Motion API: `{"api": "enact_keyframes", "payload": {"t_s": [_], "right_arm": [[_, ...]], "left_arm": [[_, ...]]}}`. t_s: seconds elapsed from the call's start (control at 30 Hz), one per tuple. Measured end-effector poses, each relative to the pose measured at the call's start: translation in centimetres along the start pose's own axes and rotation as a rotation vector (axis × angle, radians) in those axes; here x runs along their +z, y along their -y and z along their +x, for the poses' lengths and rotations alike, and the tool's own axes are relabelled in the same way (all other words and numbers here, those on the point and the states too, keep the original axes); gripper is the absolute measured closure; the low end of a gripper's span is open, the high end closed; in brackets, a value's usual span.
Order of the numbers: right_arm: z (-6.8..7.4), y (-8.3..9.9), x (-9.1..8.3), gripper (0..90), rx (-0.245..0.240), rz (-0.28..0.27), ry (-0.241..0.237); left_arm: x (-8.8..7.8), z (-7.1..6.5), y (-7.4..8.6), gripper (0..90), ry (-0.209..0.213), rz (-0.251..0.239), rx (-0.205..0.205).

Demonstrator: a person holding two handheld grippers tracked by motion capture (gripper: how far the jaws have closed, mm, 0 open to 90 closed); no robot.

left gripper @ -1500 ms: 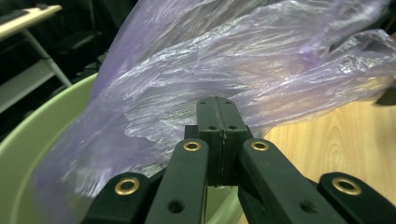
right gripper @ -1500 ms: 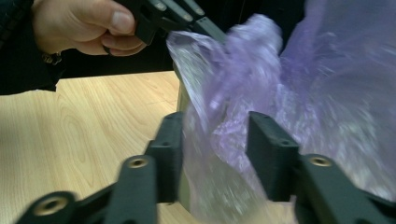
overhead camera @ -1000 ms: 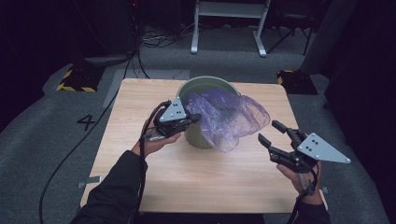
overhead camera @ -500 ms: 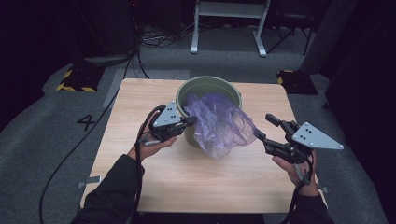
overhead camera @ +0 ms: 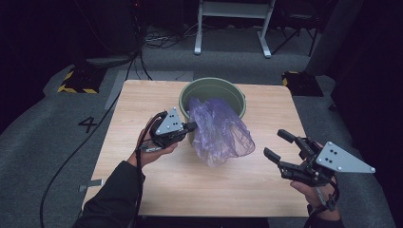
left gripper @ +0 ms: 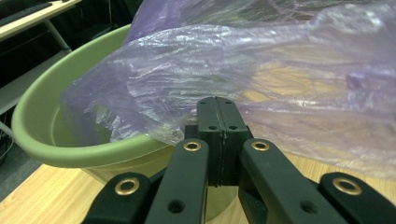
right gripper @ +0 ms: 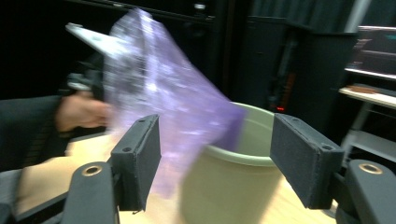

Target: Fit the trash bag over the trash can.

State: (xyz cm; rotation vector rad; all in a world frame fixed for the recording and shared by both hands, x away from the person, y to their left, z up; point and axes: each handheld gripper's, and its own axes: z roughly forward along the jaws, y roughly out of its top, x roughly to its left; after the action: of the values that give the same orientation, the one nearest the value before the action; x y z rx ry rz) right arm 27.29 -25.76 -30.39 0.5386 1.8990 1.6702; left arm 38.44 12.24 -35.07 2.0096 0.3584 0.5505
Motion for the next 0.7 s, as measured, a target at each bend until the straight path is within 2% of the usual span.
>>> {"api": "enact_keyframes", "payload": {"t_s": [0.13,0.27,0.4,0.43,0.47,0.53,0.6,0.63,0.7], "right_arm": [[1.6,-0.2,0.4,30.4,-0.022,0.024,-0.082],[2.7,0.1,1.9,31.5,-0.032,0.053,-0.128],[2.9,0.7,3.9,42.0,-0.045,0.099,-0.092],[2.9,0.7,4.3,49.8,-0.054,0.104,-0.081],[2.8,0.8,4.7,60.6,-0.066,0.109,-0.077],[2.7,0.9,5.4,71.1,-0.09,0.127,-0.064],[2.5,0.9,6.1,79.6,-0.106,0.127,-0.076],[2.3,0.9,6.3,83.2,-0.111,0.127,-0.07],[2.0,1.0,6.9,87.6,-0.115,0.121,-0.06]], "left_arm": [[0.5,-0.2,0.1,89.9,-0.001,0.007,0.002],[0.7,-0.2,0.2,89.9,0.001,0.005,-0.003],[0.7,-0.1,0.4,88.6,0.002,0.004,-0.003],[0.6,-0.1,0.4,87.0,0.004,0.002,-0.002],[0.6,0.0,0.5,83.7,0.009,-0.004,-0.001],[0.4,-0.1,0.6,74.6,0.008,-0.009,0.001],[0.1,-0.3,0.6,65.3,-0.001,-0.016,0.007],[-0.2,-0.5,0.6,59.9,-0.02,-0.028,0.002],[-0.7,-0.8,0.5,43.2,-0.032,-0.044,-0.017]]}}
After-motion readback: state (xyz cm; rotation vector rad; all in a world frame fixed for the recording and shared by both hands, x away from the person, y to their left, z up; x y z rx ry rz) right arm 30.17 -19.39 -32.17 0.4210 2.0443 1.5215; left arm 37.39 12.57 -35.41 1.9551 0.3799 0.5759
